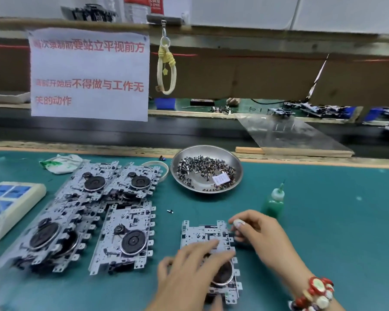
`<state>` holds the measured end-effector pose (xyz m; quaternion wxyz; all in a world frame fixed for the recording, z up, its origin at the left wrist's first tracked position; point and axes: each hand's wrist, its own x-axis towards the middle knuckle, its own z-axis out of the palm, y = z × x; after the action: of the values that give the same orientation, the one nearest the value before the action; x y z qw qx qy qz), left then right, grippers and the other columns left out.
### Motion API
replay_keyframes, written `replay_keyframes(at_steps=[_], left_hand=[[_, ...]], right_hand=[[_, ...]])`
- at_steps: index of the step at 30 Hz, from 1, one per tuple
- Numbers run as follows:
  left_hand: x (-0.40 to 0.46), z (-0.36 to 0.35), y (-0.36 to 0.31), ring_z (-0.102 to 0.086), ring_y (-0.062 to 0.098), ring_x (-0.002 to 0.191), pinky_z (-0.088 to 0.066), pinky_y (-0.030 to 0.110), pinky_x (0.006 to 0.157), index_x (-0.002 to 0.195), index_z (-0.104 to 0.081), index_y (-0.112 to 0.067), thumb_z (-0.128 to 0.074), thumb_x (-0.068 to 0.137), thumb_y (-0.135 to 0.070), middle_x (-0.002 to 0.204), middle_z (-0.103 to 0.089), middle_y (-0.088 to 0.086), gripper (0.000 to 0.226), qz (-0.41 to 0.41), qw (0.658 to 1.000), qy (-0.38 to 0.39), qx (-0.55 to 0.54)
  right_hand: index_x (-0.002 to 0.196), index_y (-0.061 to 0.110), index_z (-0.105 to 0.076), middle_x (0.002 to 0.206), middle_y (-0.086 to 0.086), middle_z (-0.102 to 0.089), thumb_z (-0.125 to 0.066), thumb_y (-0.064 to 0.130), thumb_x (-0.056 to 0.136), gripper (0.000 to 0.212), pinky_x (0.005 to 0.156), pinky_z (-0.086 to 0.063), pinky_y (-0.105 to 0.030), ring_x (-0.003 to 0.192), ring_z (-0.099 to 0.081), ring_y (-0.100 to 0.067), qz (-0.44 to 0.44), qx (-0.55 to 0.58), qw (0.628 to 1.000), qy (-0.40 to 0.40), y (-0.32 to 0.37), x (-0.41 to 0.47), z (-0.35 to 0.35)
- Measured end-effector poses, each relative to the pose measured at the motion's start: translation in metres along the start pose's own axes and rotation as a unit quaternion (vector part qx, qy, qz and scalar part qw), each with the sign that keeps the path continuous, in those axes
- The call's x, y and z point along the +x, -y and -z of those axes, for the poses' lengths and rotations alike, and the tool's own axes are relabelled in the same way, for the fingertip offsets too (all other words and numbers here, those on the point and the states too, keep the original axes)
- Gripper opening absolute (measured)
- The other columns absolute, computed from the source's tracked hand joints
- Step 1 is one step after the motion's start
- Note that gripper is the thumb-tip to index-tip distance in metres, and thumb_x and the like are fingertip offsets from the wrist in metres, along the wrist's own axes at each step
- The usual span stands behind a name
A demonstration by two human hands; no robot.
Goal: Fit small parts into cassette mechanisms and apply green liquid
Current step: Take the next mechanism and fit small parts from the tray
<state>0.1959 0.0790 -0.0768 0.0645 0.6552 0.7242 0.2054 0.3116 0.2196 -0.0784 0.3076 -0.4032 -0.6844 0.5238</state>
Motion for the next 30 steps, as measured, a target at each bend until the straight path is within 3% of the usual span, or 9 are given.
replay_keyframes(at_steps=[2, 4, 6, 9, 13, 18, 23, 27, 30], left_hand=[[-0.001, 0.007, 0.01, -0.036, -0.009, 0.106, -0.036, 0.019, 0.077, 0.119, -0.045, -0.045, -0.035, 0.062, -0.049, 0.116, -0.053, -0.03, 0.058, -0.003, 0.997, -0.004, -0.074], [0.005, 0.002, 0.016, -0.014, -0.012, 0.123, -0.017, 0.019, 0.099, 0.13, -0.032, -0.047, -0.024, 0.08, -0.051, 0.136, -0.029, -0.03, 0.051, -0.013, 0.995, -0.046, -0.082], [0.013, -0.006, 0.015, 0.001, -0.007, 0.132, -0.011, 0.018, 0.105, 0.136, -0.014, -0.046, -0.018, 0.094, -0.047, 0.143, -0.007, -0.03, 0.042, -0.013, 0.998, -0.05, -0.045], [0.021, -0.017, 0.009, 0.007, -0.001, 0.136, -0.008, 0.017, 0.109, 0.139, -0.01, -0.043, -0.02, 0.099, -0.036, 0.145, 0.003, -0.026, 0.041, 0.027, 0.998, -0.027, -0.055], [0.022, -0.019, 0.013, 0.001, -0.004, 0.131, -0.012, 0.018, 0.104, 0.134, -0.015, -0.048, -0.025, 0.098, -0.038, 0.141, -0.005, -0.027, 0.039, 0.035, 0.995, -0.013, -0.09], [0.038, -0.008, 0.019, -0.012, -0.013, 0.11, -0.013, 0.02, 0.088, 0.118, -0.029, -0.051, -0.03, 0.096, -0.042, 0.115, -0.02, -0.035, 0.023, 0.027, 0.993, -0.067, -0.096], [0.06, -0.01, 0.018, -0.02, -0.012, 0.104, -0.013, 0.017, 0.09, 0.093, -0.035, -0.048, -0.037, 0.092, -0.051, 0.1, -0.032, -0.035, 0.003, 0.006, 0.992, -0.06, -0.113], [0.068, -0.015, 0.019, -0.019, -0.015, 0.102, -0.013, 0.016, 0.089, 0.085, -0.037, -0.046, -0.032, 0.086, -0.061, 0.097, -0.035, -0.035, 0.016, 0.02, 0.994, -0.039, -0.097], [0.073, -0.011, 0.025, -0.026, -0.016, 0.106, -0.018, 0.013, 0.091, 0.08, -0.04, -0.056, -0.023, 0.079, -0.065, 0.1, -0.04, -0.036, 0.02, 0.075, 0.988, -0.027, -0.13]], right_hand=[[0.071, 0.018, -0.066, 0.057, 0.007, -0.064, -0.055, 0.001, 0.09, 0.028, 0.056, -0.049, -0.014, 0.054, -0.056, 0.002, 0.003, 0.017, 1.0, -0.023, -0.003, -0.003, -0.001], [0.072, 0.019, -0.066, 0.057, 0.013, -0.062, -0.055, 0.004, 0.09, 0.026, 0.055, -0.047, -0.013, 0.054, -0.054, 0.004, 0.014, -0.003, 0.999, -0.033, -0.005, -0.004, -0.004], [0.074, 0.02, -0.065, 0.057, 0.014, -0.061, -0.057, 0.005, 0.09, 0.023, 0.055, -0.046, -0.012, 0.055, -0.052, 0.005, 0.022, -0.018, 0.999, -0.037, -0.005, -0.004, -0.008], [0.077, 0.02, -0.065, 0.062, 0.007, -0.064, -0.057, 0.002, 0.089, 0.023, 0.058, -0.046, -0.012, 0.059, -0.055, 0.0, 0.021, -0.014, 0.999, -0.036, -0.004, -0.004, -0.011], [0.084, 0.009, -0.06, 0.066, 0.0, -0.071, -0.055, -0.002, 0.09, 0.014, 0.057, -0.049, -0.014, 0.061, -0.062, -0.002, 0.0, 0.056, 0.998, -0.03, -0.005, -0.004, -0.007], [0.085, 0.007, -0.058, 0.081, -0.002, -0.074, -0.057, 0.0, 0.088, 0.008, 0.057, -0.051, -0.017, 0.069, -0.065, -0.004, -0.001, 0.105, 0.994, -0.028, -0.004, -0.006, -0.005], [0.08, 0.008, -0.061, 0.068, 0.004, -0.066, -0.06, -0.006, 0.084, 0.014, 0.054, -0.046, -0.016, 0.061, -0.056, -0.002, 0.006, 0.124, 0.992, -0.022, -0.001, -0.005, -0.013], [0.084, 0.007, -0.063, 0.063, 0.0, -0.063, -0.057, -0.014, 0.082, 0.022, 0.049, -0.044, -0.016, 0.054, -0.054, -0.006, -0.018, 0.138, 0.99, -0.021, 0.002, -0.001, -0.012], [0.073, 0.004, -0.066, 0.061, -0.008, -0.065, -0.06, -0.017, 0.078, 0.022, 0.044, -0.045, -0.018, 0.049, -0.055, -0.013, -0.055, 0.142, 0.988, -0.032, 0.002, 0.002, -0.012]])
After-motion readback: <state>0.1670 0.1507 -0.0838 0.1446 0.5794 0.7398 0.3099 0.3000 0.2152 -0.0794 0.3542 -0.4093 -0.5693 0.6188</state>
